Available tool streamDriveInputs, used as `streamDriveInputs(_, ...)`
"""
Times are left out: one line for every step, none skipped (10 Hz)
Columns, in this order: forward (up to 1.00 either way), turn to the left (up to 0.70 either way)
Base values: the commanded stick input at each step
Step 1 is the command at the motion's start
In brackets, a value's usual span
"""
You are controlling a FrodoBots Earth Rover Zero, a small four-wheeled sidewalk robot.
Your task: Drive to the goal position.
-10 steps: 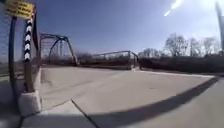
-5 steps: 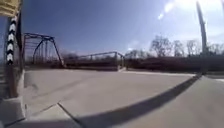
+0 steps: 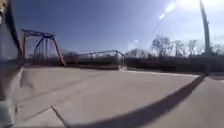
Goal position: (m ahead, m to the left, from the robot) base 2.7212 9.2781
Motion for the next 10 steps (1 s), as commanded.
streamDriveInputs(0.70,0.00)
streamDriveInputs(0.70,0.00)
streamDriveInputs(0.70,0.00)
streamDriveInputs(0.70,0.02)
streamDriveInputs(0.70,0.17)
streamDriveInputs(0.70,0.33)
streamDriveInputs(0.70,0.35)
streamDriveInputs(0.70,0.35)
streamDriveInputs(0.70,0.35)
streamDriveInputs(0.70,0.35)
